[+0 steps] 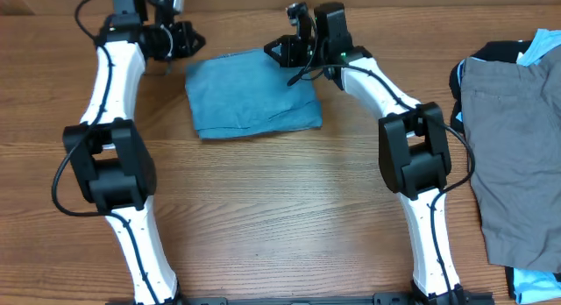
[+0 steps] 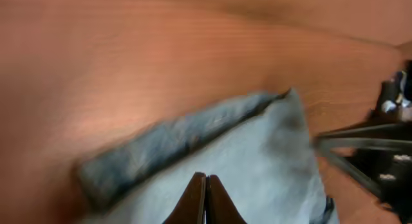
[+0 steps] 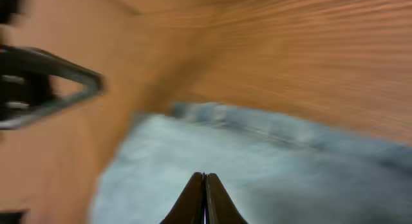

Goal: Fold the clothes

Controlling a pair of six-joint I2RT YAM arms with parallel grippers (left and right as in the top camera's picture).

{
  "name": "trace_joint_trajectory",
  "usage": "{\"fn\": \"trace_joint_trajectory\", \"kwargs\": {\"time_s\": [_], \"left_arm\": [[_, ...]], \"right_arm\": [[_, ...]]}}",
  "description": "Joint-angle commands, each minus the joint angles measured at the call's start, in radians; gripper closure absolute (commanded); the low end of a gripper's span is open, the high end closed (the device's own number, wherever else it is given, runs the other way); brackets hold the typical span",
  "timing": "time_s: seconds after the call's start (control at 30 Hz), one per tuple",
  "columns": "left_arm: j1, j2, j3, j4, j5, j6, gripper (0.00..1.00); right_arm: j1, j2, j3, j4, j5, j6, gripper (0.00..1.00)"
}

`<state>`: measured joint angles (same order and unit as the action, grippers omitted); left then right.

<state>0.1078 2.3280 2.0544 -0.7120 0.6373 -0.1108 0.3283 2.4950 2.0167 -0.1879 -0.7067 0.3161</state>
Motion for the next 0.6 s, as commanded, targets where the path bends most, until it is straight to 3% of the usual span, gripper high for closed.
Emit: {"fn": "trace_joint_trajectory", "kwargs": {"time_s": [0.0,0.17,0.3,0.57], "left_arm": [[0.027,0.010,-0.038,-0.077,-0.101,-0.003,0.96],[0.027,0.023,-0.149,-0.015,-0.142,0.021,0.96],[0.027,0.024,-0.226,0.078,-0.151,0.021,0.95],[0.023,0.024,-0.303,0.200,-0.201,0.021,0.94]], "right_arm": [[0.040,-0.056,0.017,-0.168,-0.096,-0.035,0.96],[0.092,-0.033,-0.013,-0.322,-0.095,-0.157,0.96],[0.136,-0.030,-0.053,-0.394,-0.035,-0.167,0.96],[0.180,-0.030,-0.192,-0.405,0.034,-0.163,0.96]]}}
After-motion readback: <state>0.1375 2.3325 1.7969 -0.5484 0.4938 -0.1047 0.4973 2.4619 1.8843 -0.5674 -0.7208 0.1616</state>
